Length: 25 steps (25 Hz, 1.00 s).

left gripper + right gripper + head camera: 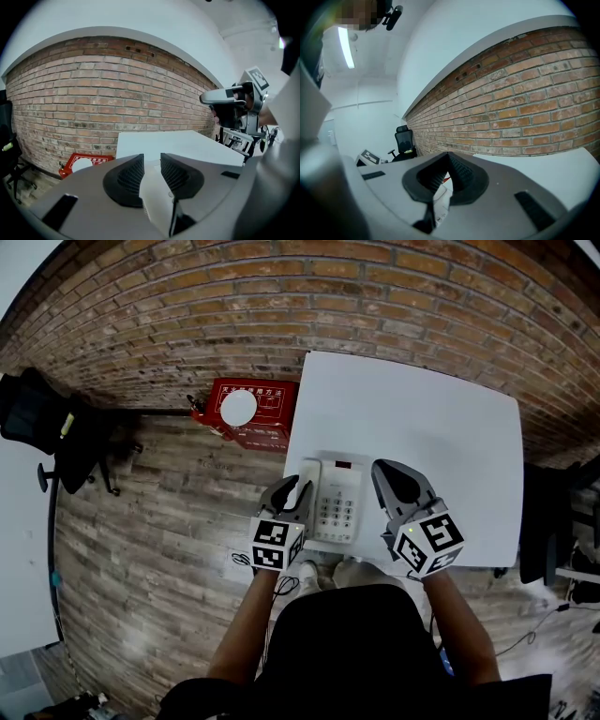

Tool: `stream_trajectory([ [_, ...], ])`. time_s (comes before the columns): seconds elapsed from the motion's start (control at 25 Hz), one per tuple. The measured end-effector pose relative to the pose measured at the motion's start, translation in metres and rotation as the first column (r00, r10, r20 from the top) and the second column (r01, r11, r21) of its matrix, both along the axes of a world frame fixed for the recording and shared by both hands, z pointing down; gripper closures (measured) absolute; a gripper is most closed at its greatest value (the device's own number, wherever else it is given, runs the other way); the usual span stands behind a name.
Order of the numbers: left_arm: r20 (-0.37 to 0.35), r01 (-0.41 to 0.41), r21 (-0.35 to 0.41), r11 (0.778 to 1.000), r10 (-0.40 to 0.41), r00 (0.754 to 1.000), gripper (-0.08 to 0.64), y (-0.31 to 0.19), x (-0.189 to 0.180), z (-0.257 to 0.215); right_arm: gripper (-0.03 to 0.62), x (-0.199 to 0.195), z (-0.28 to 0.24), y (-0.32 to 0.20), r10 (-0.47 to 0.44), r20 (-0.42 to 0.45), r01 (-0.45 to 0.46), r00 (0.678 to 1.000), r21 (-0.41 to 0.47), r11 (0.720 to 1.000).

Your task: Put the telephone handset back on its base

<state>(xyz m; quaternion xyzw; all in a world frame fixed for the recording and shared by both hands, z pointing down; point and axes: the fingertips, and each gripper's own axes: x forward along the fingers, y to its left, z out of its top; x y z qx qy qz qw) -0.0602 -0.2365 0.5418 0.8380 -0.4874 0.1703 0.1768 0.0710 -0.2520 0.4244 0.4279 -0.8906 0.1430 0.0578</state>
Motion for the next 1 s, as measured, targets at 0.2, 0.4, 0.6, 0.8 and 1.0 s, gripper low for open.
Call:
stream_trajectory([
  [0.2,-0.008,-0.023,0.046,0.999,0.024,1.000,0.473,0.007,0.000,-0.021,0.580,-0.006,-0.006,0.008,0.008,0.001,-0.008,1.000,0.014,1.000],
  [0.4,-0.001,-0.046,0.115,0.992,0.046,0.999,0.520,0.013,-0.004,-0.045,0.580,-0.014,-0.009,0.019,0.014,0.002,-0.014,1.000,0.026,1.000],
  [0.6,-0.004,-0.089,0.170,0.981,0.091,0.996,0.541,0.025,-0.004,-0.074,0.580,-0.022,-0.014,0.031,0.023,0.005,-0.023,1.000,0.038,0.999],
  [0.8,-0.001,-0.131,0.226,0.965,0.135,0.991,0.548,0.037,-0.007,-0.099,0.579,-0.031,-0.022,0.043,0.036,0.011,-0.037,0.999,0.056,0.998],
  [1.0,-0.009,-0.154,0.252,0.955,0.161,0.987,0.551,0.049,-0.012,-0.117,0.580,-0.039,-0.029,0.052,0.047,0.007,-0.047,0.999,0.073,0.996],
])
